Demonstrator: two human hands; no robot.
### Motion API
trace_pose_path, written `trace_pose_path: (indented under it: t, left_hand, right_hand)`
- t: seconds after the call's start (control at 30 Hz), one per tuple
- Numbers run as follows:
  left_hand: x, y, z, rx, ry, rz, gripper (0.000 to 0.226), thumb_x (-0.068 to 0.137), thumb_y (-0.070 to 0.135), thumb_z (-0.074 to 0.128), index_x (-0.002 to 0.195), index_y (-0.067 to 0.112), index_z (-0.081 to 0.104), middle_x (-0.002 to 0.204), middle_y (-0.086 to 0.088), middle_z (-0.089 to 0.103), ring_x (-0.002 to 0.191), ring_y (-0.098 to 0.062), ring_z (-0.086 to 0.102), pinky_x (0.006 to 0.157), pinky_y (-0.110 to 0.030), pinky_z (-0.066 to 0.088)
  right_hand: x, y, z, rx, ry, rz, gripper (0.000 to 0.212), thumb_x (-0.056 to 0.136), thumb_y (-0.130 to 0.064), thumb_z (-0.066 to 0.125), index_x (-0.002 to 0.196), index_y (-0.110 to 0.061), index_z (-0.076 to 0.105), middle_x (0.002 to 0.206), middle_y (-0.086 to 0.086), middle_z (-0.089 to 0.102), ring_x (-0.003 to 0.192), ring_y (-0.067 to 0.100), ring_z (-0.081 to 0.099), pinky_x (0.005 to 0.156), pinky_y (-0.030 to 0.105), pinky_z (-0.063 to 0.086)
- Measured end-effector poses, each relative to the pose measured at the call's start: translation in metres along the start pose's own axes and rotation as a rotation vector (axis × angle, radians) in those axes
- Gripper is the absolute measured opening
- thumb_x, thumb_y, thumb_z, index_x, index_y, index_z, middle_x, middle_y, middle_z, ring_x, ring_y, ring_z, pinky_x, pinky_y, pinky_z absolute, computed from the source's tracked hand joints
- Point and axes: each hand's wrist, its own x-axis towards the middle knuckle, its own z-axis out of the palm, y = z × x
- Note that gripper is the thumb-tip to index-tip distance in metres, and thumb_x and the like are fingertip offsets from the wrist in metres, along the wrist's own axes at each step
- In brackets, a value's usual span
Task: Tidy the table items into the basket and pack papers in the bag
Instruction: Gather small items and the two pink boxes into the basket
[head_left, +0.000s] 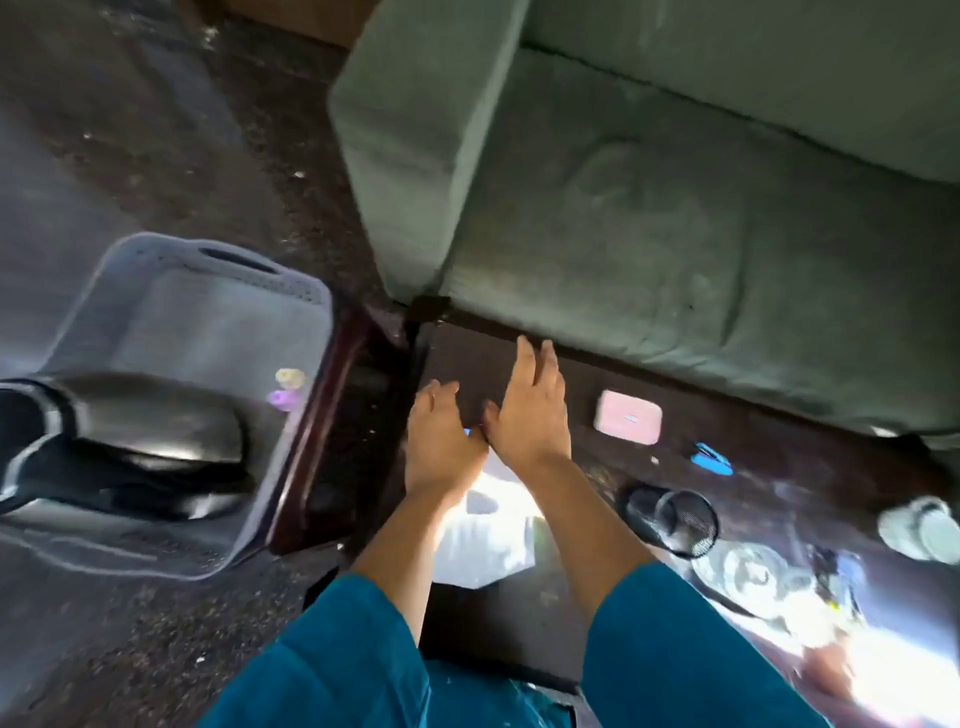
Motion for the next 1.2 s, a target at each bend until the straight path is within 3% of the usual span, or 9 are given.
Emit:
trace_pose_path:
  t: [0.2,0.47,0.63,0.77,0.9,0.97,1.07,1.13,1.2]
  left_hand:
    - [-0.044,0.062,0.103,0.148,-0.342,0.225,0.04,0.082,0.02,0.058,0.122,0.015,0.053,0.126,-0.009,0.056,0.117,-0.025,0.052,0.099,-0.033,0.038]
    - [-0.127,0.148,0.246,0.307,-0.539,0.701,0.043,0.073,0.005,0.058,0.115,0.006,0.056,0.118,-0.015,0.058,0.113,-0.031,0.051,0.1,-0.036,0.035]
    - [-0.177,0.161,0.321,0.441,-0.582,0.973,0.027,0.072,0.006,0.062,0.099,0.006,0.061,0.106,-0.015,0.062,0.103,-0.037,0.056,0.087,-0.044,0.049]
    - [-0.202,0.152,0.367,0.432,-0.597,1.172,0.028,0.061,0.001,0.067,0.088,0.008,0.063,0.093,-0.013,0.066,0.099,-0.032,0.059,0.087,-0.034,0.05]
    - [-0.208,0.136,0.395,0.429,-0.718,1.048,0.037,0.065,0.0,0.064,0.101,0.008,0.06,0.112,-0.015,0.059,0.119,-0.036,0.048,0.103,-0.041,0.036]
    - [-0.207,0.13,0.398,0.426,-0.774,0.91,0.038,0.072,0.006,0.058,0.109,0.014,0.058,0.124,-0.008,0.052,0.13,-0.027,0.034,0.108,-0.031,0.021]
    - [-0.205,0.13,0.398,0.45,-0.794,0.854,0.038,0.074,0.002,0.058,0.111,0.013,0.058,0.127,-0.006,0.05,0.132,-0.027,0.031,0.108,-0.034,0.024]
    - [-0.204,0.133,0.393,0.461,-0.794,0.853,0.033,0.073,-0.002,0.057,0.105,0.01,0.059,0.122,-0.009,0.052,0.127,-0.029,0.037,0.106,-0.037,0.03]
    - [-0.201,0.137,0.388,0.529,-0.77,0.945,0.026,0.075,-0.001,0.053,0.099,0.009,0.059,0.118,-0.01,0.053,0.12,-0.031,0.042,0.104,-0.036,0.033]
  right_hand:
    - [-0.048,0.143,-0.055,0.061,0.091,0.182,0.073,0.078,-0.017,0.061,0.141,-0.01,0.023,0.146,0.017,0.025,0.13,0.038,0.033,0.105,0.046,0.034]
    - [-0.137,0.339,-0.109,0.103,0.368,0.517,0.052,0.079,-0.018,0.062,0.126,-0.009,0.043,0.122,0.018,0.049,0.108,0.039,0.051,0.086,0.042,0.044]
    - [-0.197,0.433,-0.098,0.105,0.453,0.763,0.049,0.079,-0.019,0.064,0.122,-0.001,0.047,0.115,0.022,0.054,0.096,0.038,0.057,0.076,0.04,0.046]
    - [-0.221,0.489,-0.077,0.09,0.344,0.869,0.052,0.08,-0.024,0.063,0.125,-0.004,0.047,0.13,0.02,0.05,0.122,0.033,0.044,0.101,0.035,0.032]
    - [-0.223,0.518,-0.06,0.016,0.2,0.88,0.049,0.083,-0.027,0.058,0.13,-0.024,0.043,0.151,0.016,0.022,0.134,0.035,0.022,0.103,0.04,0.034]
    - [-0.219,0.527,-0.052,0.011,0.141,0.919,0.054,0.086,-0.027,0.053,0.135,-0.035,0.034,0.156,0.013,0.004,0.139,0.039,0.007,0.108,0.044,0.027]
    - [-0.217,0.535,-0.047,0.048,0.072,0.961,0.055,0.093,-0.036,0.04,0.14,-0.048,0.015,0.153,0.015,0.008,0.13,0.045,0.022,0.1,0.047,0.033]
    - [-0.218,0.534,-0.048,0.047,0.082,0.961,0.047,0.095,-0.045,0.032,0.139,-0.049,0.016,0.142,0.017,0.023,0.114,0.042,0.036,0.094,0.047,0.036]
    - [-0.216,0.529,-0.053,0.071,0.167,0.945,0.047,0.094,-0.034,0.039,0.135,-0.049,0.022,0.139,0.014,0.025,0.107,0.04,0.039,0.09,0.048,0.038]
